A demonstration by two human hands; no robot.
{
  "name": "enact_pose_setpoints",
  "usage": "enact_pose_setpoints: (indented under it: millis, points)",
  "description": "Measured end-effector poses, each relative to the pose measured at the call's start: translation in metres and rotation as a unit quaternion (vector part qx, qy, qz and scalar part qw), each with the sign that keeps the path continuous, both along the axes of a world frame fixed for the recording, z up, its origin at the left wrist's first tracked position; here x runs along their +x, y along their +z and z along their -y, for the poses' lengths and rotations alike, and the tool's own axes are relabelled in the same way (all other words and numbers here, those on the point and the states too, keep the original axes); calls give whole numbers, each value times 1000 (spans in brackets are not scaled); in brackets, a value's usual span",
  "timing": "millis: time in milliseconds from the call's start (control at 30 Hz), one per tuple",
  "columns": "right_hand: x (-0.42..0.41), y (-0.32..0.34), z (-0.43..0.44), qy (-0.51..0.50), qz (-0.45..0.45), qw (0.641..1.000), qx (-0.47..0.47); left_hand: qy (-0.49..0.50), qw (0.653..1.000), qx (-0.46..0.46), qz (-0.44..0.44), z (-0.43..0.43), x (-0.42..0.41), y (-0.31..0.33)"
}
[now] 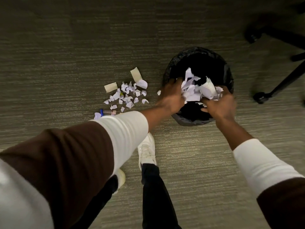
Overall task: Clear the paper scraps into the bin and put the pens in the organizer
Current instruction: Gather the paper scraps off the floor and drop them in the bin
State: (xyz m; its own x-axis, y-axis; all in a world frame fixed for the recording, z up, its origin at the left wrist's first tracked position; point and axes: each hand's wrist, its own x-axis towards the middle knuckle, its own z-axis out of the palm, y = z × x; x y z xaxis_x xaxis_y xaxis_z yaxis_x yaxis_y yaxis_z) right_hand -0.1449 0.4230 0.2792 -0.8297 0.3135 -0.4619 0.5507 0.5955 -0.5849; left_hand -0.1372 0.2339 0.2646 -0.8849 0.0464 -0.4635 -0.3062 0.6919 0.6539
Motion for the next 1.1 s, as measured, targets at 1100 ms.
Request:
enact_pose_setpoints:
  millis: [1100]
  points:
    - [111, -130, 152, 388, 205, 888, 138, -4, 968, -174, 181, 192, 148, -136]
